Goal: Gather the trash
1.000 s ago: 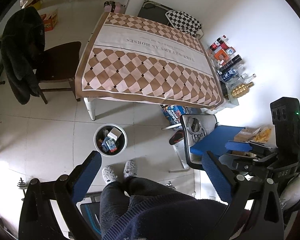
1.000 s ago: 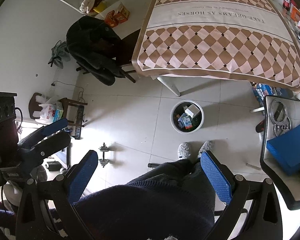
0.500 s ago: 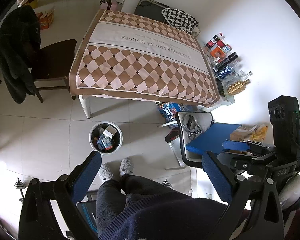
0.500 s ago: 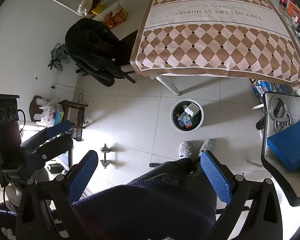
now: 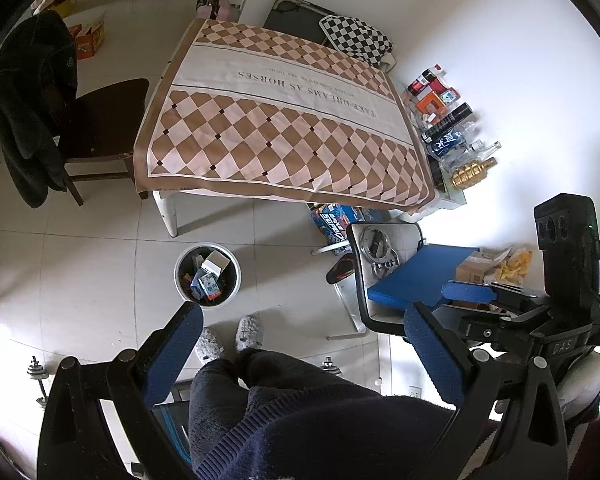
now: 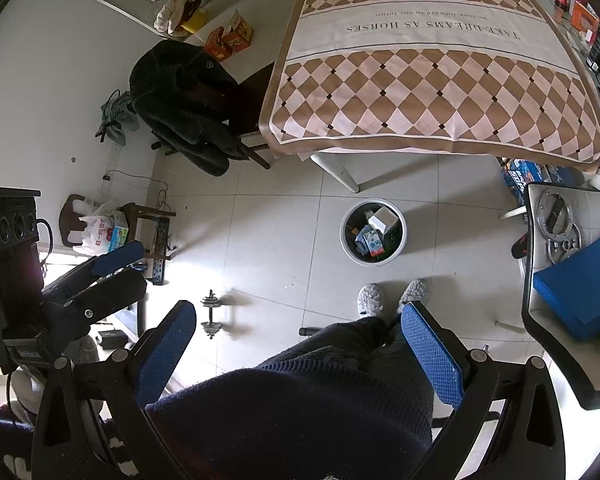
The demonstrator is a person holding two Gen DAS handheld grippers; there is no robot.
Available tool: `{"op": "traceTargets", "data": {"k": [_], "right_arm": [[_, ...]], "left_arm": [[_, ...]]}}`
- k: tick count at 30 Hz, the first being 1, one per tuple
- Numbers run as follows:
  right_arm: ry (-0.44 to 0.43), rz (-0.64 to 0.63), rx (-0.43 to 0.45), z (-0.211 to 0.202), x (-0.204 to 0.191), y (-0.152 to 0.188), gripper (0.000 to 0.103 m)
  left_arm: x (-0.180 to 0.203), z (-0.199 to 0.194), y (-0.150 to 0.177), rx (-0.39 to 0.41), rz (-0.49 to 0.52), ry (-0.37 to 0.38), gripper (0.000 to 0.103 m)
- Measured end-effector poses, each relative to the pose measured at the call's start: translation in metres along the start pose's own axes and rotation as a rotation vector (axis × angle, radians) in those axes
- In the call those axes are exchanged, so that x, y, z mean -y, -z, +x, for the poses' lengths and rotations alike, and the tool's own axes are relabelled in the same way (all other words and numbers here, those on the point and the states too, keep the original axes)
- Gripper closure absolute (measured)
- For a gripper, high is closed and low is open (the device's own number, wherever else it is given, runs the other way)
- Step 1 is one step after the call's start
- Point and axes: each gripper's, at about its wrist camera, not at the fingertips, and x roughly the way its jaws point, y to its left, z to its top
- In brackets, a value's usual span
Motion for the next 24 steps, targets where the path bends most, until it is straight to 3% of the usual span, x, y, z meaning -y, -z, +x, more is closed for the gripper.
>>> {"op": "traceTargets", "data": {"k": [24], "right_arm": [[0.0,-0.004,0.001,-0.0005,0.0019,0.0045,0.0]], "left_arm": [[-0.0016,-0.0012,0.0025,-0.003,-0.004,-0.002,0.0]]}}
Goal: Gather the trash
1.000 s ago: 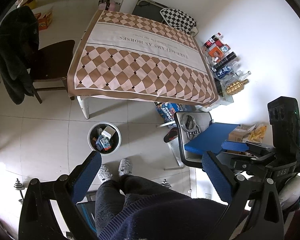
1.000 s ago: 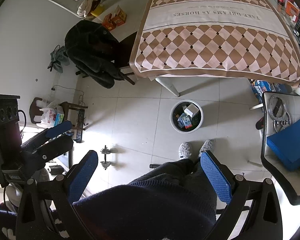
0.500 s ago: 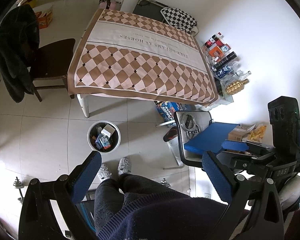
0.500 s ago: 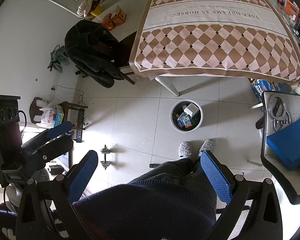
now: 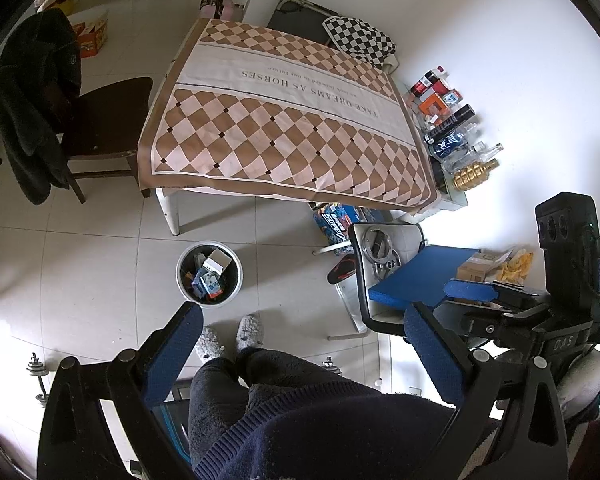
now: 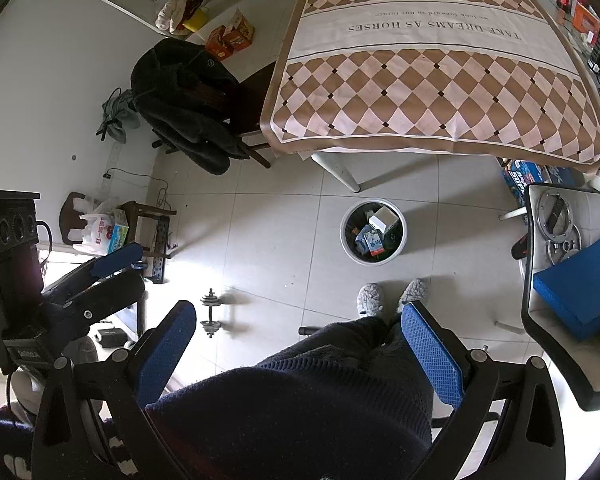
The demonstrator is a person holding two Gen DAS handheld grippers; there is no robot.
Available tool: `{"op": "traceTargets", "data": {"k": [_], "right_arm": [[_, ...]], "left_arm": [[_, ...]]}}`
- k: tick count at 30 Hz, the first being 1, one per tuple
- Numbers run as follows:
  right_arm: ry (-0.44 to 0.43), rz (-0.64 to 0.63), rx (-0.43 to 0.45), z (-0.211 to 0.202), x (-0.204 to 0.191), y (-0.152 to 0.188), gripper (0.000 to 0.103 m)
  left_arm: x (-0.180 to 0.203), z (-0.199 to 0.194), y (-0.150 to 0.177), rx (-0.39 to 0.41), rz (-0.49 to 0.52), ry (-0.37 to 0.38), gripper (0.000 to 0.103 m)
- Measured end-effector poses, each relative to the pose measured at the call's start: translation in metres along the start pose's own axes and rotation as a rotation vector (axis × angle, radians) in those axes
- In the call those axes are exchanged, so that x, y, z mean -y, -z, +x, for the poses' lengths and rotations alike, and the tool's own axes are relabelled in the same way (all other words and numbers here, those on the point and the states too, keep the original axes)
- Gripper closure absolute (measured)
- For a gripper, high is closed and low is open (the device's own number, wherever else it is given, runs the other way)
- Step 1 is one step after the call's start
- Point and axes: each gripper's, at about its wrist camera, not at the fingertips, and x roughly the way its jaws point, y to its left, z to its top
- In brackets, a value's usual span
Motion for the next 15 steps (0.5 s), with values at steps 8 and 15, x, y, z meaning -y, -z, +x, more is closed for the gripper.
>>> {"op": "traceTargets", "data": {"k": [8,15], "right_arm": [[0.001,-0.002,-0.001,0.0004,-0.001,-0.0005,0.0],[0.001,-0.007,-0.008,-0.0001,-0.0007,0.0006,0.0]], "left_arm": [[-0.0005,-0.0002,0.0032,0.0,-0.007,0.006,0.0],[-0.0033,-0.0024,0.0065,0.005,-0.015,0.014,0.0]]}}
